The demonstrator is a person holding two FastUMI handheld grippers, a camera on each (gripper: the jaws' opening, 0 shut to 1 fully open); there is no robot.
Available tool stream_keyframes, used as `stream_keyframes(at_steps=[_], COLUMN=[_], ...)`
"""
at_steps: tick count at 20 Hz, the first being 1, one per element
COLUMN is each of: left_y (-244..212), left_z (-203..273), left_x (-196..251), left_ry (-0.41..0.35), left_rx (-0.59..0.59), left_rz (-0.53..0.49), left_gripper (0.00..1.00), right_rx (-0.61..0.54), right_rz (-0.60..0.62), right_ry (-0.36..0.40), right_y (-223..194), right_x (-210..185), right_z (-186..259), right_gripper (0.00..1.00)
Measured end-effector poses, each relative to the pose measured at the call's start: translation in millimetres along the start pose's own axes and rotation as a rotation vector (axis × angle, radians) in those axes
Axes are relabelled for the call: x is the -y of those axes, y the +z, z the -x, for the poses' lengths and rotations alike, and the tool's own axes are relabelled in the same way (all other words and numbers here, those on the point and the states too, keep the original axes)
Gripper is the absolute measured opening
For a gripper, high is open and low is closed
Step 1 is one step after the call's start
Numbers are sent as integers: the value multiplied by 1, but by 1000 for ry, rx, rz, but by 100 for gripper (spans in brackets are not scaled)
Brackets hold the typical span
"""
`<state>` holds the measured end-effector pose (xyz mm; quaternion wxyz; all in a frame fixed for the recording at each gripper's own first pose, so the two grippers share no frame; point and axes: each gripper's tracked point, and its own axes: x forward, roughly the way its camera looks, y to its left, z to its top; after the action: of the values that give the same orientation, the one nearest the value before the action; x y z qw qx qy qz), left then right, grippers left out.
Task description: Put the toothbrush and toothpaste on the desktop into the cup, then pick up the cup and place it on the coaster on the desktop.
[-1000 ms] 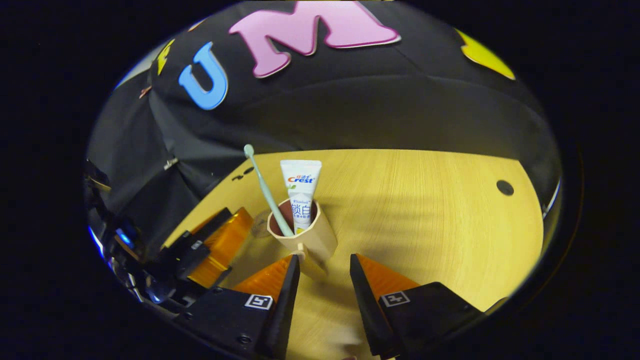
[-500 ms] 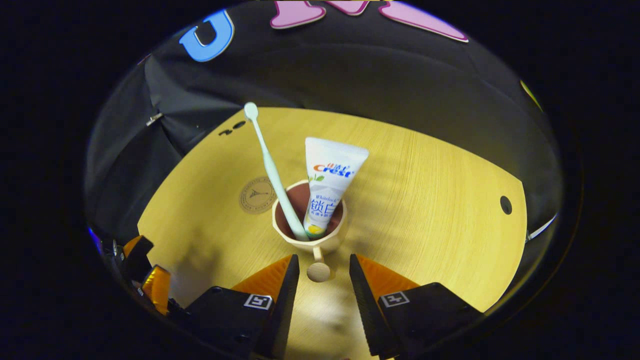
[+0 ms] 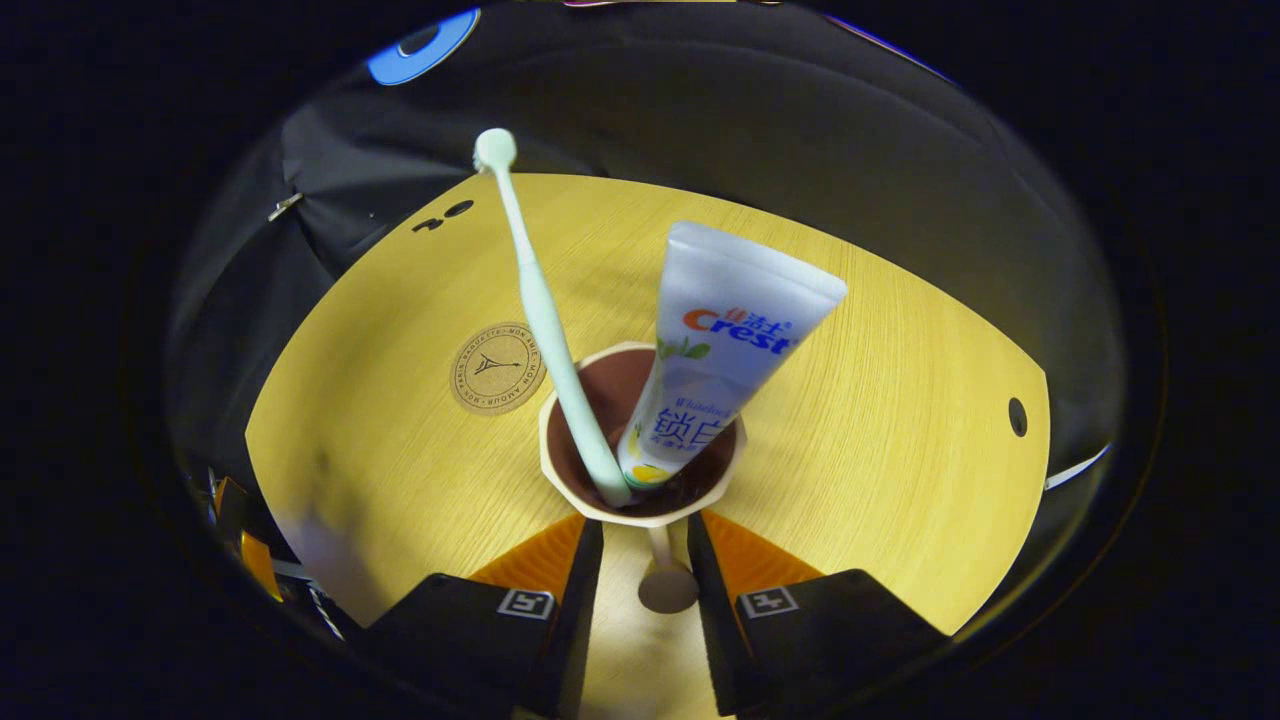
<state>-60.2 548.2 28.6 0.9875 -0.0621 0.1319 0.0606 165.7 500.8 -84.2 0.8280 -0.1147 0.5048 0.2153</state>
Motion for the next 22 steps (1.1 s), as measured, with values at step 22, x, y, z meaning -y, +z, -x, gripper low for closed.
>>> stream_keyframes(at_steps=[22], left_y=[-4], left_z=[22], left_x=[-35], left_ry=[-16], left_rx=[-15], left_rz=[43], left_gripper=[86], right_rx=[92], right_rz=[89], right_ry=[89], right_y=[57], right_x=[-76], right_z=[-3], right_gripper=[17])
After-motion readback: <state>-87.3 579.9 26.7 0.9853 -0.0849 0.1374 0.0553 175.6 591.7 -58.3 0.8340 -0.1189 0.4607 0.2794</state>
